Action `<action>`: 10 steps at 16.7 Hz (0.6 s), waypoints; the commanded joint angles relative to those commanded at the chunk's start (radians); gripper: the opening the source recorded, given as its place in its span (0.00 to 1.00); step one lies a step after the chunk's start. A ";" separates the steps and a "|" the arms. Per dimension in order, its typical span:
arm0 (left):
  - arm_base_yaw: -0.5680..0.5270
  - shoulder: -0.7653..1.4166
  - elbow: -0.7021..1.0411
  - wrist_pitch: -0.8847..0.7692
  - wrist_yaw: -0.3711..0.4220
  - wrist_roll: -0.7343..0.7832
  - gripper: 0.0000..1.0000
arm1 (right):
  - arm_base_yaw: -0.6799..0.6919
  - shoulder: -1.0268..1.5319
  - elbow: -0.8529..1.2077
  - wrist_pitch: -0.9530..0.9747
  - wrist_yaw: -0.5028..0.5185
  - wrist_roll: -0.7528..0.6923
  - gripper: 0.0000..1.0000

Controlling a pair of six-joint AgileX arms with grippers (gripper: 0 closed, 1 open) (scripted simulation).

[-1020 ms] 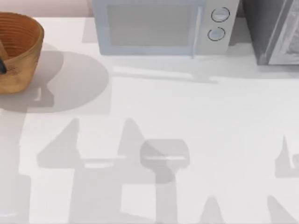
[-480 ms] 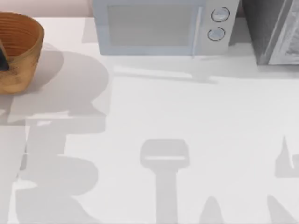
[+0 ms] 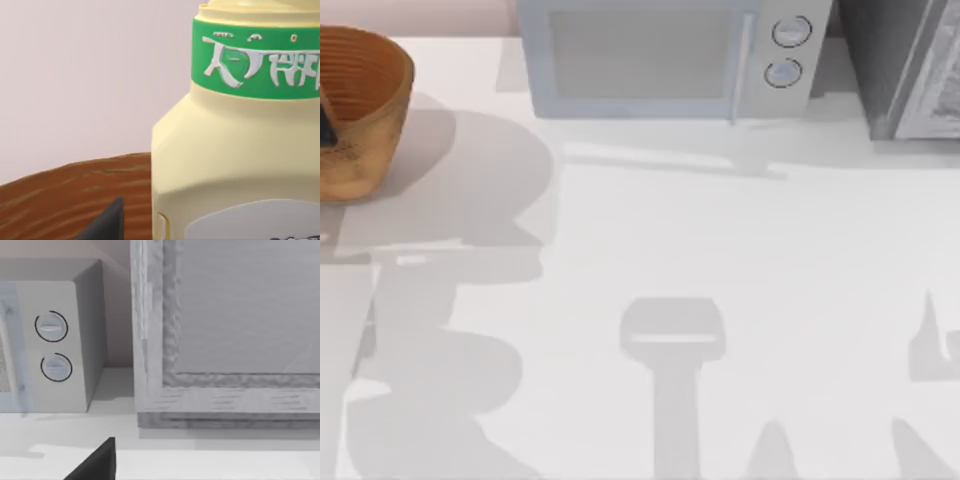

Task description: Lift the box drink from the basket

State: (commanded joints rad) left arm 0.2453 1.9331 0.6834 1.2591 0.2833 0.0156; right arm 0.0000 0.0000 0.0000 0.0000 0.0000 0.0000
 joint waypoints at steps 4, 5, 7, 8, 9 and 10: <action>-0.010 0.049 0.064 -0.035 -0.011 -0.004 1.00 | 0.000 0.000 0.000 0.000 0.000 0.000 1.00; -0.014 0.065 0.091 -0.046 -0.015 -0.004 1.00 | 0.000 0.000 0.000 0.000 0.000 0.000 1.00; -0.023 0.097 0.145 -0.067 -0.023 -0.004 1.00 | 0.000 0.000 0.000 0.000 0.000 0.000 1.00; -0.027 0.111 0.169 -0.077 -0.027 -0.005 1.00 | 0.000 0.000 0.000 0.000 0.000 0.000 1.00; -0.030 0.123 0.189 -0.085 -0.030 -0.005 1.00 | 0.000 0.000 0.000 0.000 0.000 0.000 1.00; -0.032 0.132 0.204 -0.091 -0.032 -0.005 1.00 | 0.000 0.000 0.000 0.000 0.000 0.000 1.00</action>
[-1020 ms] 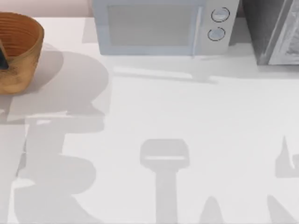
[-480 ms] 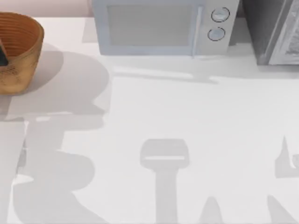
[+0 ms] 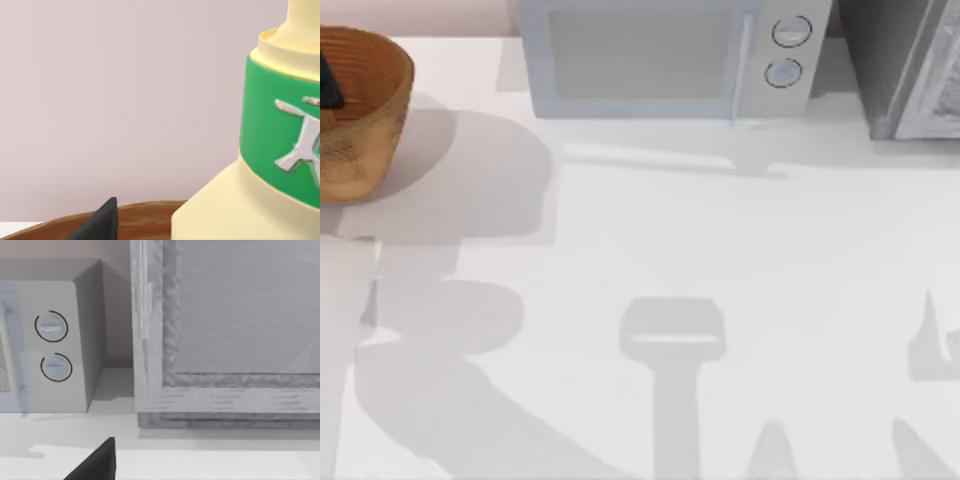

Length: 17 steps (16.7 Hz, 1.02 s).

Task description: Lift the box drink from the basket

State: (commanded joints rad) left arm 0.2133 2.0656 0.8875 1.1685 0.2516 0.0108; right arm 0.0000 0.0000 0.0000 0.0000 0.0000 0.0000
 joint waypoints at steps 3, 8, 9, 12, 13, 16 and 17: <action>-0.002 0.006 0.010 -0.004 -0.001 0.000 1.00 | 0.000 0.000 0.000 0.000 0.000 0.000 1.00; -0.002 0.006 0.010 -0.004 -0.001 0.000 0.77 | 0.000 0.000 0.000 0.000 0.000 0.000 1.00; -0.002 0.006 0.010 -0.004 -0.001 0.000 0.70 | 0.000 0.000 0.000 0.000 0.000 0.000 1.00; -0.002 0.006 0.010 -0.004 -0.001 0.000 0.47 | 0.000 0.000 0.000 0.000 0.000 0.000 1.00; -0.002 0.006 0.010 -0.004 -0.001 0.000 0.40 | 0.000 0.000 0.000 0.000 0.000 0.000 1.00; -0.002 0.006 0.010 -0.004 -0.001 0.000 0.17 | 0.000 0.000 0.000 0.000 0.000 0.000 1.00; -0.002 0.006 0.010 -0.004 -0.001 0.000 0.10 | 0.000 0.000 0.000 0.000 0.000 0.000 1.00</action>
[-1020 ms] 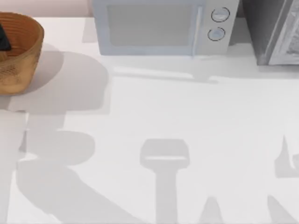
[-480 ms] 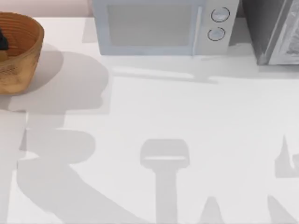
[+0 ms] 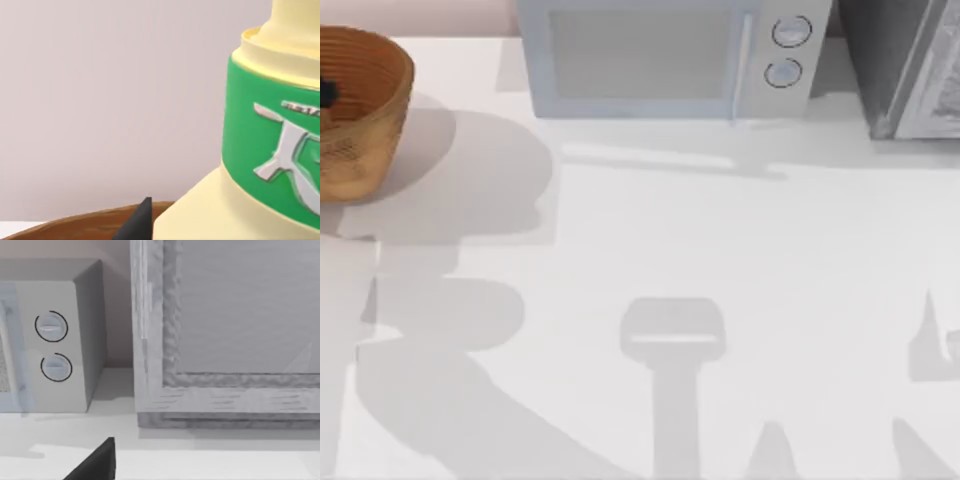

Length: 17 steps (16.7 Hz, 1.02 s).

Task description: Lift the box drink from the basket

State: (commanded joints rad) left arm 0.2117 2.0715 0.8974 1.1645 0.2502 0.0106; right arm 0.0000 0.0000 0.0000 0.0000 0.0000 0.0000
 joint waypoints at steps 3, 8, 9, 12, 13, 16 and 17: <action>0.000 0.000 0.000 0.000 0.000 0.000 0.00 | 0.000 0.000 0.000 0.000 0.000 0.000 1.00; 0.000 0.000 0.000 0.000 0.000 0.000 0.00 | 0.000 0.000 0.000 0.000 0.000 0.000 1.00; 0.000 0.000 0.000 0.000 0.000 0.000 0.00 | 0.000 0.000 0.000 0.000 0.000 0.000 1.00; 0.007 -0.027 0.000 -0.015 0.000 0.002 0.00 | 0.000 0.000 0.000 0.000 0.000 0.000 1.00; 0.008 -0.035 0.005 -0.036 0.000 0.000 0.00 | 0.000 0.000 0.000 0.000 0.000 0.000 1.00; 0.008 -0.084 0.040 -0.129 -0.002 -0.002 0.00 | 0.000 0.000 0.000 0.000 0.000 0.000 1.00; 0.007 -0.108 0.057 -0.168 -0.002 -0.002 0.00 | 0.000 0.000 0.000 0.000 0.000 0.000 1.00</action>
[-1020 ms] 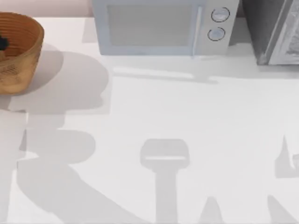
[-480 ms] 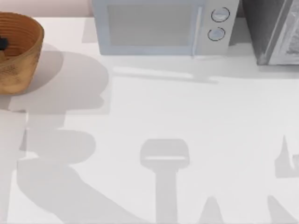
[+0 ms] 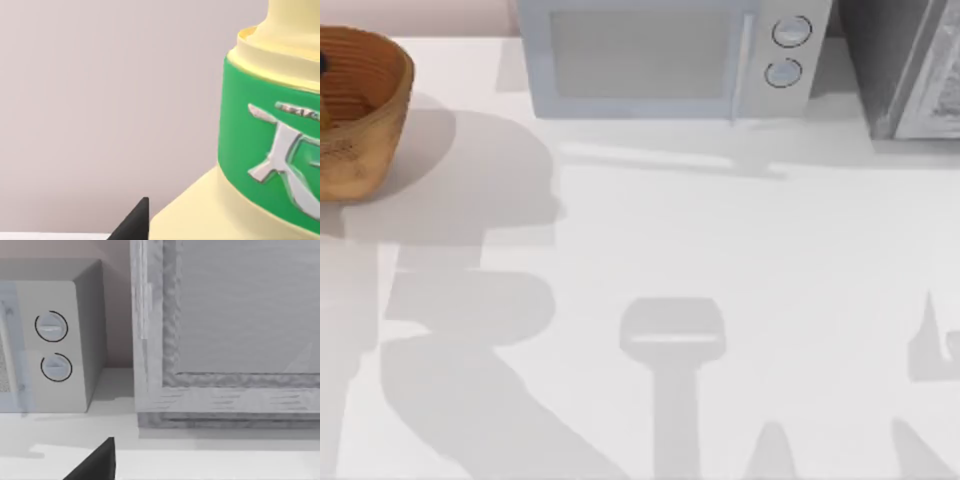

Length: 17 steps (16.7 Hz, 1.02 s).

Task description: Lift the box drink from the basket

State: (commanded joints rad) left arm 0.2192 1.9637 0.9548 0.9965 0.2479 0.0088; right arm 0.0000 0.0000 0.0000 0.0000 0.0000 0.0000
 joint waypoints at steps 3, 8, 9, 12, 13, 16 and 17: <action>-0.001 -0.080 0.061 -0.132 -0.001 0.002 0.00 | 0.000 0.000 0.000 0.000 0.000 0.000 1.00; -0.002 -0.205 0.157 -0.342 -0.003 0.005 0.00 | 0.000 0.000 0.000 0.000 0.000 0.000 1.00; -0.002 -0.224 0.172 -0.374 -0.003 0.006 0.00 | 0.000 0.000 0.000 0.000 0.000 0.000 1.00; -0.002 -0.258 0.198 -0.432 -0.004 0.007 0.00 | 0.000 0.000 0.000 0.000 0.000 0.000 1.00; -0.002 -0.260 0.200 -0.436 -0.004 0.007 0.00 | 0.000 0.000 0.000 0.000 0.000 0.000 1.00; -0.001 -0.256 0.197 -0.434 -0.004 0.009 0.00 | 0.000 0.000 0.000 0.000 0.000 0.000 1.00; -0.001 -0.257 0.196 -0.434 -0.004 0.008 0.00 | 0.000 0.000 0.000 0.000 0.000 0.000 1.00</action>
State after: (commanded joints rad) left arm 0.2182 1.7069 1.1508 0.5624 0.2436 0.0172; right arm 0.0000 0.0000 0.0000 0.0000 0.0000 0.0000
